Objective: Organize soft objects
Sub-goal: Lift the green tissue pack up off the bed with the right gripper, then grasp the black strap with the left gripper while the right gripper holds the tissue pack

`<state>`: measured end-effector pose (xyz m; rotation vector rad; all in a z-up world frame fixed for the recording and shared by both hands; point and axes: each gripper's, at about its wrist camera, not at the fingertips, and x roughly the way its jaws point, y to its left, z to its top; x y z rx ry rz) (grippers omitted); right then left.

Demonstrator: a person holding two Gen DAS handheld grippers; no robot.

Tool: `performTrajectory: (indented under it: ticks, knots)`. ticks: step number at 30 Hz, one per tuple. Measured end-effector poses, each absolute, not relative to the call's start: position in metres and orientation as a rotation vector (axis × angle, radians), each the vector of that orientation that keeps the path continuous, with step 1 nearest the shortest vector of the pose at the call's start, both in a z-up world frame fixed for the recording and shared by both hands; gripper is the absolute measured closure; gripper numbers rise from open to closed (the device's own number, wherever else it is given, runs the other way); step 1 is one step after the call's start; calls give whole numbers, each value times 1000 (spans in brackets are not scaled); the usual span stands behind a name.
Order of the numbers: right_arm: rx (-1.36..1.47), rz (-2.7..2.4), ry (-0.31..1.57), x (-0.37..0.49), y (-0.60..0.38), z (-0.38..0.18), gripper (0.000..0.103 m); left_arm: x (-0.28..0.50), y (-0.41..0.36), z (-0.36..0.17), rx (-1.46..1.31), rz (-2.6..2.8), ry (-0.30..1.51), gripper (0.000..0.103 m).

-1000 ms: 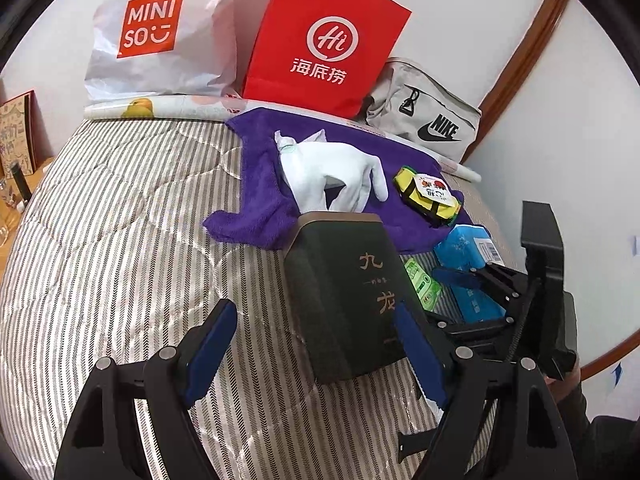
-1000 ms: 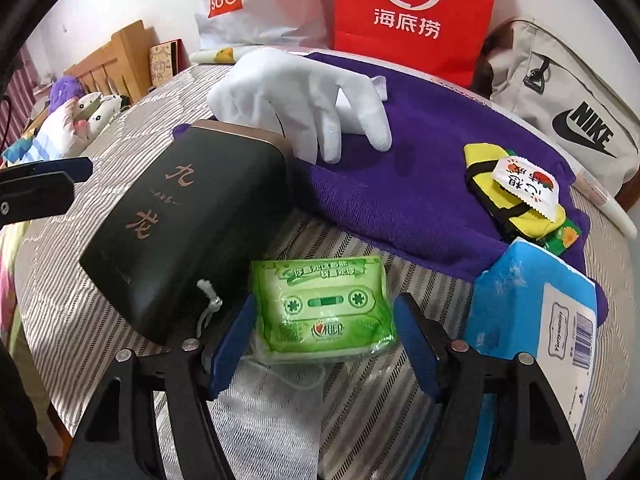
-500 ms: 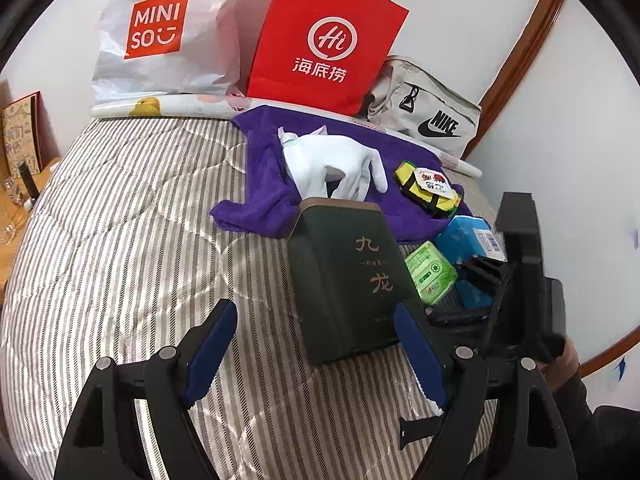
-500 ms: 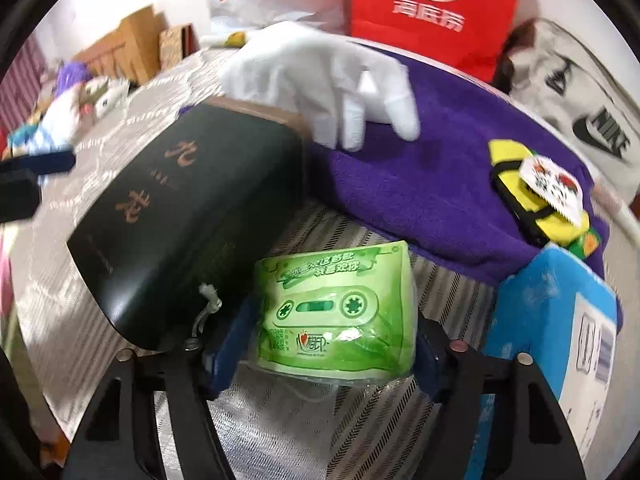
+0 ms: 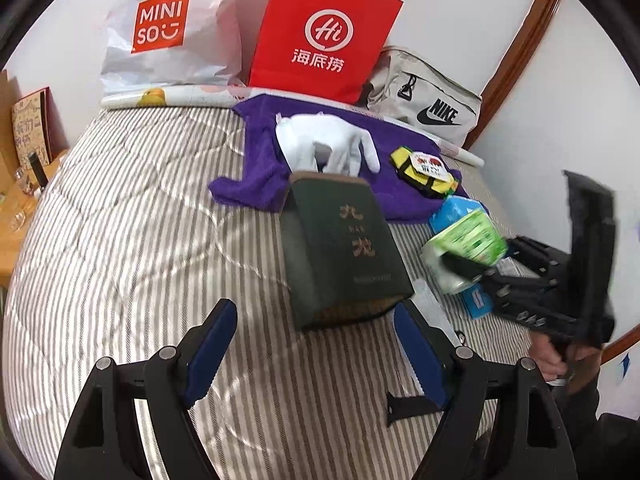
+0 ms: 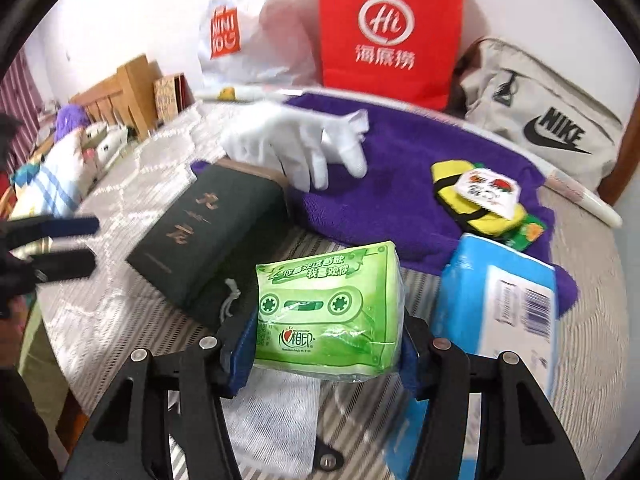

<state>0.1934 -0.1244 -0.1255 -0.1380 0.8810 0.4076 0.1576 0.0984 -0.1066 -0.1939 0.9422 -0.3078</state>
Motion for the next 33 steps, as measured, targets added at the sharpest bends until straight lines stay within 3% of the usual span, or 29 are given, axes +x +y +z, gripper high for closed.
performTrajectory:
  ticks: [14,28,33]
  knots:
    - [-65,334,786,122,-196,-93,45,126,26,-139,-121,-382,1003,24]
    - [25,309,857,82,-246,-139,45,80,-16,-173,64,-373,1093,24]
    - [63,324,863,81,-250,-149,45,72,-24,-173,-35,-441,1115,24]
